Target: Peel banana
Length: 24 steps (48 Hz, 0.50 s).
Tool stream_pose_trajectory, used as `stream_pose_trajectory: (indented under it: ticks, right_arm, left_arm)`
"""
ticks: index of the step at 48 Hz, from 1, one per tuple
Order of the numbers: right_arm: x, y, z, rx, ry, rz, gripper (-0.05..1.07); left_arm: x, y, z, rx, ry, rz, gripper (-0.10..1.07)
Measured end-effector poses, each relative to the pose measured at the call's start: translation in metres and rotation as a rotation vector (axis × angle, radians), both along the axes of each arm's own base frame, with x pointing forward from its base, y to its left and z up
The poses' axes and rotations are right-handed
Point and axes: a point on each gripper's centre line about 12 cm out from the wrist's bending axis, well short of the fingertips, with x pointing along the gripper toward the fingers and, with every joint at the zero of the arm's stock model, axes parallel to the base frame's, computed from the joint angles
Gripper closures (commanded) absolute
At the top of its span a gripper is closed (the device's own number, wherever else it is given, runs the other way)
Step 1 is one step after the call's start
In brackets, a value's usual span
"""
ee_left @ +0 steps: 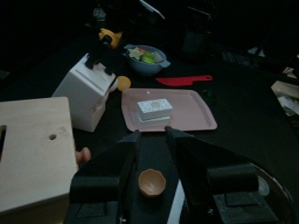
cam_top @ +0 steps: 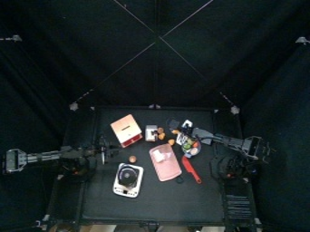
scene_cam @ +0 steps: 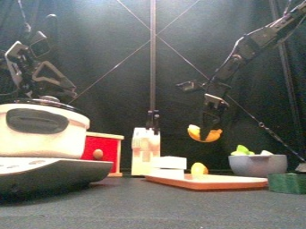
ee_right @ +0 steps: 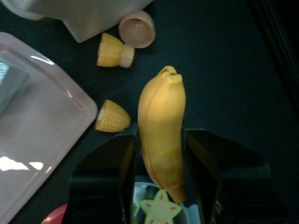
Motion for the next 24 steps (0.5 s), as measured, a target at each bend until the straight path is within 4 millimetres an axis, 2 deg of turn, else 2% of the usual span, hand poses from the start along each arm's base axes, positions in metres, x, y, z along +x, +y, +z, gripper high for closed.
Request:
stream_pose_trajectory:
  ticks: [11, 19, 24]
  right_arm:
    - [0.012, 0.039, 0.023, 0.042, -0.095, 0.068, 0.34]
    - [0.025, 0.075, 0.056, 0.039, -0.271, 0.162, 0.34]
    - [0.03, 0.09, 0.067, 0.04, -0.362, 0.204, 0.34]
  left_arm:
    - [0.012, -0.005, 0.018, 0.011, -0.04, -0.04, 0.25]
    - [0.031, -0.01, 0.029, 0.017, -0.042, -0.09, 0.25]
    - [0.044, -0.011, 0.03, 0.013, -0.032, -0.108, 0.25]
